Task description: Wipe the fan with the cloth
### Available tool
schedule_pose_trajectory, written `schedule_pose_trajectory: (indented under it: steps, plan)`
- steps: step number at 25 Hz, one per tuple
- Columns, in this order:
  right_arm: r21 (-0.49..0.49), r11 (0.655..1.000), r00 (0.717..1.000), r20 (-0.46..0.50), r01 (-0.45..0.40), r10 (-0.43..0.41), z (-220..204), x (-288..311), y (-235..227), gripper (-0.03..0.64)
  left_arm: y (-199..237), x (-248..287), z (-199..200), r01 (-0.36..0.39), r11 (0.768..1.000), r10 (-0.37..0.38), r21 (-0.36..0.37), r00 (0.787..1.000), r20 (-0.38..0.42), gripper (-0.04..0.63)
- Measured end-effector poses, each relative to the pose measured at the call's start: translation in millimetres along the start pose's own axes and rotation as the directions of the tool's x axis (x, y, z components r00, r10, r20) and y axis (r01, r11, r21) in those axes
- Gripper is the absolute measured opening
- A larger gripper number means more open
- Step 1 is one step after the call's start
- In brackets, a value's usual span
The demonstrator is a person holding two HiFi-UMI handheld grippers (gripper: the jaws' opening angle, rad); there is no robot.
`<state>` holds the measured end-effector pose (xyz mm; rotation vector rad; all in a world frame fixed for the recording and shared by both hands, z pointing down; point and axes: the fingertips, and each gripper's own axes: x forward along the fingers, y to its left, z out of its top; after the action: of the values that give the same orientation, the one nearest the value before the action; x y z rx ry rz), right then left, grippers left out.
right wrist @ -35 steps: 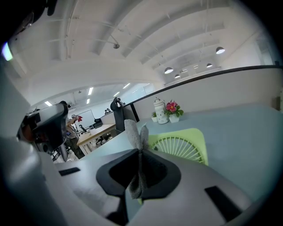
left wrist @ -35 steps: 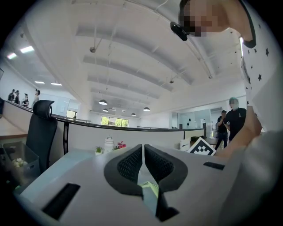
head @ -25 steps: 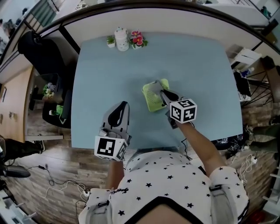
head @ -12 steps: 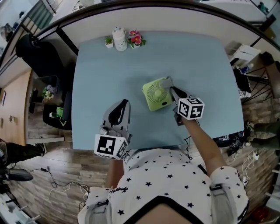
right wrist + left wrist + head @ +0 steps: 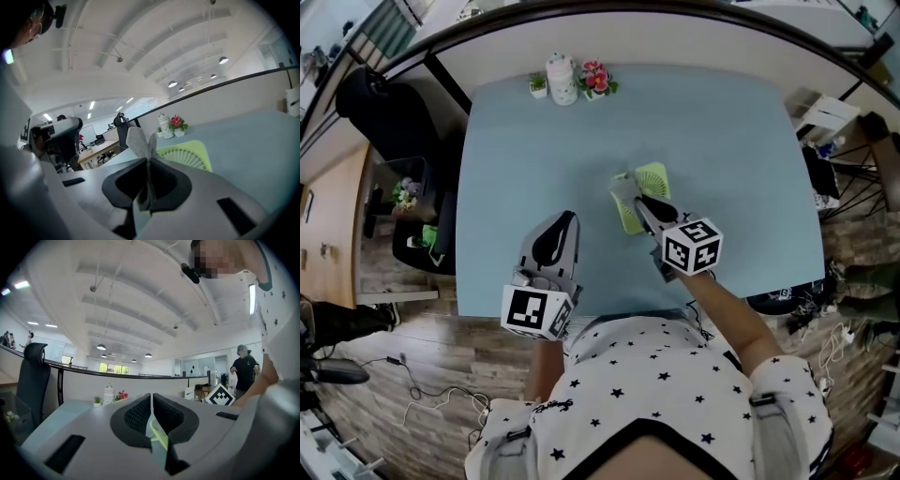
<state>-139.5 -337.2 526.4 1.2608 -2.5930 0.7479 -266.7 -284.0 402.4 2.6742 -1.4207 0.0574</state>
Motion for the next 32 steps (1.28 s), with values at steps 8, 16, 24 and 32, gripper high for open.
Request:
schedule_pose_trajectory:
  steps: [8,16,24,32]
  plan:
    - [-0.027,1.0,0.997,-0.075,0.003,-0.005,-34.9,17.7,11.5,0.021,9.4,-10.1,1.3,-0.01,1.0,0.01,0.009,1.0,-0.007,0.04]
    - [-0.035,0.996,0.996,-0.048,0.077,-0.078,-26.5,-0.6,-18.8,0.021,-1.3,-2.1,0.5,0.018,1.0,-0.018,0.009,1.0,-0.011,0.04]
    - [-0.017,0.981,0.981,-0.03,0.191,-0.191,-19.6,-20.8,-69.9,0.021,-6.3,2.7,-0.1,0.013,1.0,-0.013,0.003,1.0,-0.016,0.04]
    - [0.008,0.974,0.973,-0.038,0.227,-0.226,-22.7,-27.7,-93.4,0.021,-8.3,0.8,-3.4,-0.027,1.0,0.027,-0.006,0.999,-0.023,0.04]
